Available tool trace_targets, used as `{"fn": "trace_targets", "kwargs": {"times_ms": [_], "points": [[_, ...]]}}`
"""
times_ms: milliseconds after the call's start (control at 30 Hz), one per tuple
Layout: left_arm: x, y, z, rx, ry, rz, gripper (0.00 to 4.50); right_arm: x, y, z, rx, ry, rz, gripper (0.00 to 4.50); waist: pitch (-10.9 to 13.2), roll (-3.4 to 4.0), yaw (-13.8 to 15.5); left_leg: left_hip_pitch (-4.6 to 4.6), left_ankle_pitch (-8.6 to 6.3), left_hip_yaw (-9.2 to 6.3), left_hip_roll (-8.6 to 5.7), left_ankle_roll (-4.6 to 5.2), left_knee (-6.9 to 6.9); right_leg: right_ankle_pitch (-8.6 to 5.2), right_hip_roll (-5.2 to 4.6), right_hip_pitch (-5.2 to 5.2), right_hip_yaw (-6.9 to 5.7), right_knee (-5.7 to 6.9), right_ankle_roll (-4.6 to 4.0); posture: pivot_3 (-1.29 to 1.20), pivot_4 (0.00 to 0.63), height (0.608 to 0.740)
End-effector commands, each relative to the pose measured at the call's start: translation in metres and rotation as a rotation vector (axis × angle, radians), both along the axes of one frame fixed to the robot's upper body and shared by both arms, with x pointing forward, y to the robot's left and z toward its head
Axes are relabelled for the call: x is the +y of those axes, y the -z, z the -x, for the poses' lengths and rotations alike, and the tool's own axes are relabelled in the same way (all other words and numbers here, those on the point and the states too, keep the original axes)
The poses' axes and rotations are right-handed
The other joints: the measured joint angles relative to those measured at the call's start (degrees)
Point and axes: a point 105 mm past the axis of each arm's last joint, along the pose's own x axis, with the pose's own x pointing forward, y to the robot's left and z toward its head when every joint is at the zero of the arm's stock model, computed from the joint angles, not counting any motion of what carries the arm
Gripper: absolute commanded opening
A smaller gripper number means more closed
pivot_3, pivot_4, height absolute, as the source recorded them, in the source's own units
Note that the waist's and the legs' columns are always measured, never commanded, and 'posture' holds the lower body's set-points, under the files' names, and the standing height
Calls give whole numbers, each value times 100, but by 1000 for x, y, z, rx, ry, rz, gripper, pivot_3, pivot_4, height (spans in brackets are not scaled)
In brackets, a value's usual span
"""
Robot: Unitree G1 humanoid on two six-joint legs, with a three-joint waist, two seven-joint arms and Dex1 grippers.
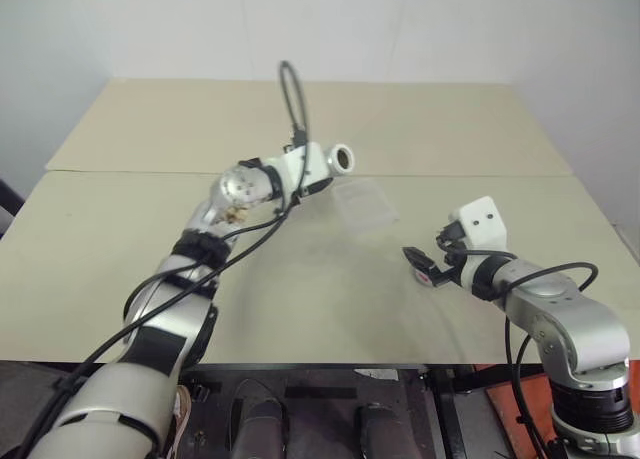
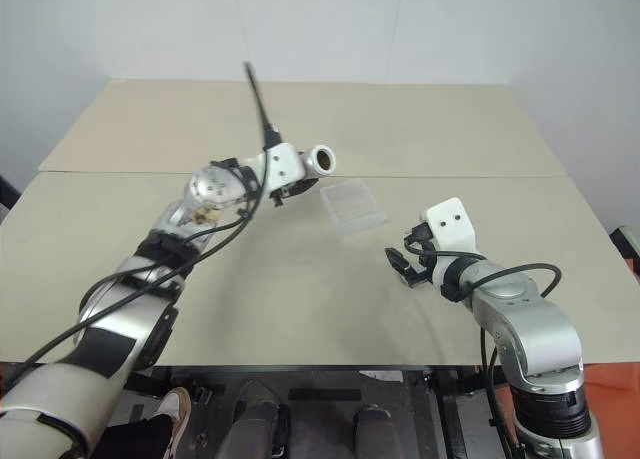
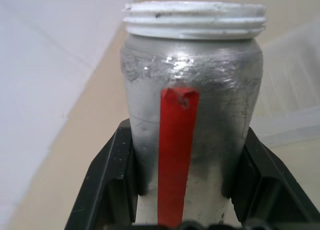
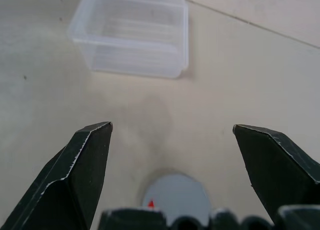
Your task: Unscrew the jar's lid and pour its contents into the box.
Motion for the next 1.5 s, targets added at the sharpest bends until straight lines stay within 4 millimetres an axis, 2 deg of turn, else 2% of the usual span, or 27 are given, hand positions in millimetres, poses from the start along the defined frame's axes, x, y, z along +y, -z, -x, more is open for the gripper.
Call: {"fn": "trace_targets", "kwargs": {"times_ms": [33, 133, 233, 367, 467, 633, 900, 1000, 1100, 1200, 1267, 1300, 1433, 1500], "points": [[-18, -26, -4, -260, 10, -145, 1965, -2, -20, 2, -97, 18, -14, 4483, 1, -1, -4, -2, 0, 0, 0, 0, -1, 0, 0, -1, 0, -1, 0, 0, 150, 740], [-31, -36, -7, -514, 19, -346, 1965, 0, -23, 5, -111, 16, -35, 4483, 2, -3, 23, -12, 0, -2, 0, 0, -1, -1, 0, -10, -1, 1, 2, 0, 150, 740], [-39, -35, -6, -681, 56, -499, 1965, 1, -26, 7, -125, 20, -49, 4483, 2, -3, 34, -17, 0, -1, -2, 0, 0, -1, -1, -14, -1, 1, 5, 0, 150, 740], [-52, -25, -2, -875, 151, -734, 1965, -1, -27, 9, -133, 43, -54, 4483, 2, -3, 55, -17, 0, 0, -3, -1, 1, -1, 0, -17, -1, 6, 6, 0, 150, 740], [-53, -14, -4, -924, 191, -879, 1965, -3, -29, 10, -140, 57, -60, 4483, 2, -3, 75, -29, 1, 3, -3, -2, 4, -1, 0, -29, -1, 9, 6, 0, 150, 740], [-64, -13, 2, -1026, 260, -942, 1965, -2, -33, 13, -155, 58, -114, 4483, 2, -3, 88, -67, 5, 8, -2, -7, 5, -1, -1, -81, 4, 24, 6, 0, 150, 740], [-65, -15, 1, -996, 231, -890, 1965, -4, -31, 14, -141, 64, -83, 4483, 2, -3, 94, -74, 5, 9, -3, -7, 6, -1, -2, -86, 3, 25, 5, 0, 150, 740], [-60, -23, -3, -916, 151, -786, 1965, -4, -30, 13, -138, 62, -77, 4483, 2, -3, 93, -74, 5, 9, -3, -7, 8, -1, -2, -86, 4, 25, 5, 0, 150, 740], [-48, -41, -9, -728, -4, -498, 1965, -4, -31, 13, -140, 55, -68, 4483, 2, -2, 89, -75, 6, 9, -2, -7, 9, 0, -2, -88, 4, 27, 5, 0, 150, 740], [-30, -47, -16, -496, -126, -202, 1965, -4, -30, 12, -140, 53, -64, 4483, 1, -2, 83, -73, 6, 9, -1, -7, 10, 0, -2, -87, 3, 33, 5, 0, 150, 740], [-8, -43, -23, -238, -220, 115, 1965, -3, -29, 12, -139, 51, -63, 4483, -1, 2, 67, -69, 6, 9, -1, -7, 12, 0, -3, -85, 4, 69, 5, 0, 150, 740], [-2, -41, -25, -156, -239, 218, 1965, -3, -29, 12, -139, 50, -63, 4483, -1, 2, 51, -67, 6, 10, 0, -7, 13, 0, -3, -84, 4, 72, 5, 0, 150, 740], [26, -22, -26, 292, -237, 774, 1965, 4, -30, 12, -151, 13, -71, 4483, -2, 3, 4, -63, 9, 7, 0, -7, 22, 0, -2, -83, 3, 91, 5, 0, 150, 740], [40, -14, -23, 387, -203, 912, 1965, 8, -32, 13, -165, -18, -64, 4483, -2, 3, -24, -63, 9, 6, 0, -6, 22, 0, -2, -83, 3, 92, 5, 0, 150, 740]]}}
